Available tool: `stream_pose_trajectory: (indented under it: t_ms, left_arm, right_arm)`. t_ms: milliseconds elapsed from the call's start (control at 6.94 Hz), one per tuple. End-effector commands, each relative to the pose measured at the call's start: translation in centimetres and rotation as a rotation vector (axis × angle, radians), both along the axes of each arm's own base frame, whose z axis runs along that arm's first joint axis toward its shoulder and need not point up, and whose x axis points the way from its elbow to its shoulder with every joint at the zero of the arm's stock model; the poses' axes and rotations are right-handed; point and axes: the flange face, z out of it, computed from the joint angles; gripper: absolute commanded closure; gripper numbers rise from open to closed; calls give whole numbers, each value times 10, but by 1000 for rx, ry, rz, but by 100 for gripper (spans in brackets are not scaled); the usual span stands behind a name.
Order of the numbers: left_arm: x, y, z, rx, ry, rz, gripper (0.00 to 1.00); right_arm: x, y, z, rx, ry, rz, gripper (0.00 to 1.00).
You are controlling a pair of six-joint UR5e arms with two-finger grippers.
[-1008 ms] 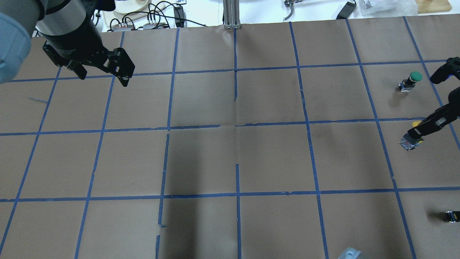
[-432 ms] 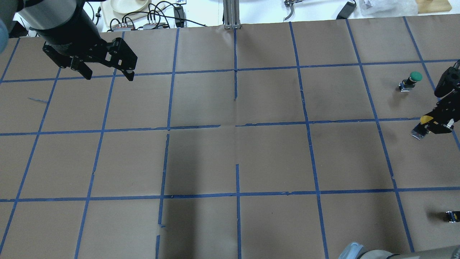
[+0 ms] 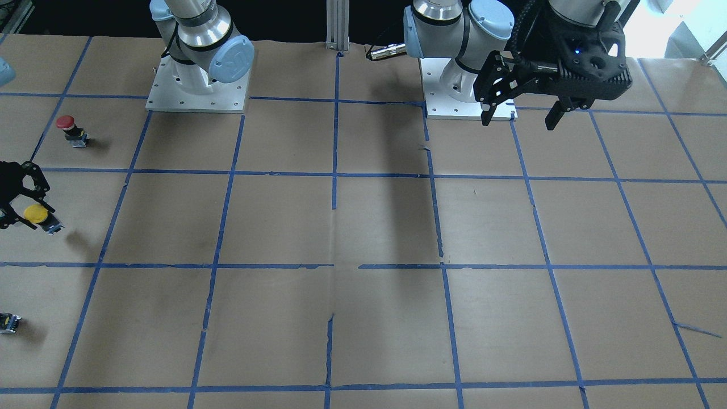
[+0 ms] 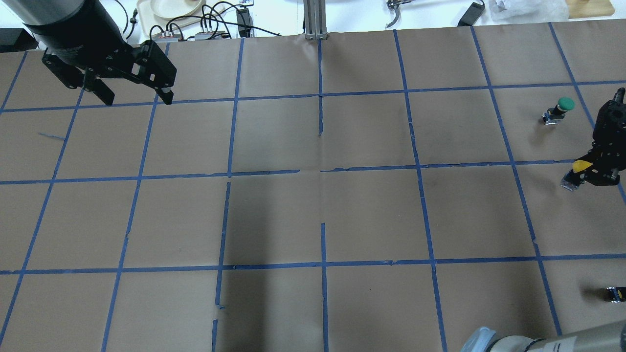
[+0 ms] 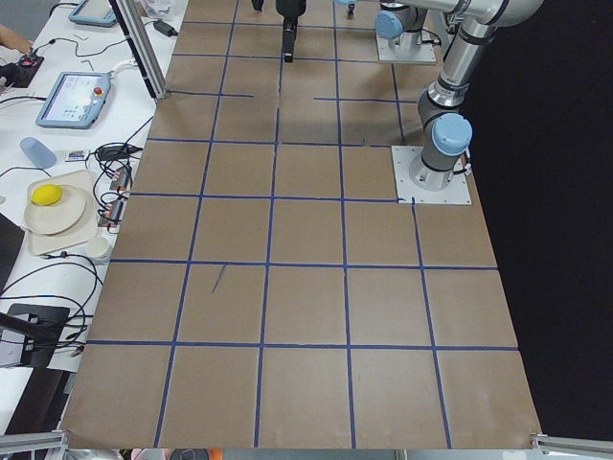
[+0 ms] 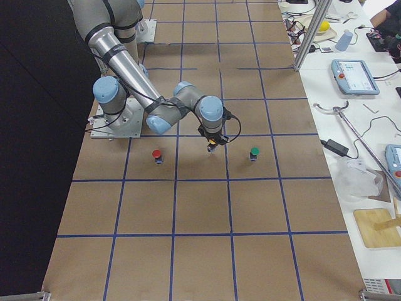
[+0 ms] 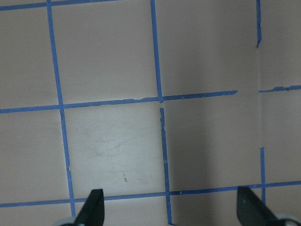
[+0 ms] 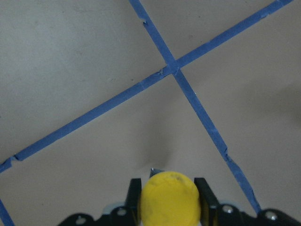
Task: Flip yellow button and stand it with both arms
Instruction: 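Lower the button upright onto the table with the right gripper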
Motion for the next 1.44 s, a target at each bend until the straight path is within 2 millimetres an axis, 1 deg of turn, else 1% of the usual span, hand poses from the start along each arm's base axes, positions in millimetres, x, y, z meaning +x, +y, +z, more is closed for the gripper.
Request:
stream_pose_trajectory:
  t_ms: [0,144,288,432,576,720,864,1008,1152,1296]
  left_arm:
    - [-1,1,-2,10,9,37,0]
    - [-1,1,-3,12,8,37,0]
    - [-2,2,-4,12,8,35,0]
    - [-1,2,-4,12,8,37,0]
    - [-2,2,-4,10,8,34,0]
    - [-2,2,-4,10,8,34,0]
    - [-1,2,-4,10,8,35,0]
    - [-1,2,-3,9,9,35,0]
    - [-1,2,-3,7,9,35,0]
    - [-1,2,-3,7,9,35,0]
  right_arm:
    - [-22,9,-16,18,-20,-23,76]
    - [-36,17,-30,21,-41,25,76]
    - [-39,20,-31,25,-44,55,76]
    - [-36,22,-29,45,-68,60,76]
    - [-30,27,-23,69,-98,61,76]
    - [-30,28,-21,68,-93,64,73]
    - [-31,28,-24,64,-93,108,59]
    - [-32,28,-25,64,-88,122,56]
    - [-32,28,-26,65,-92,122,46]
    - [-31,28,-26,65,-94,120,30]
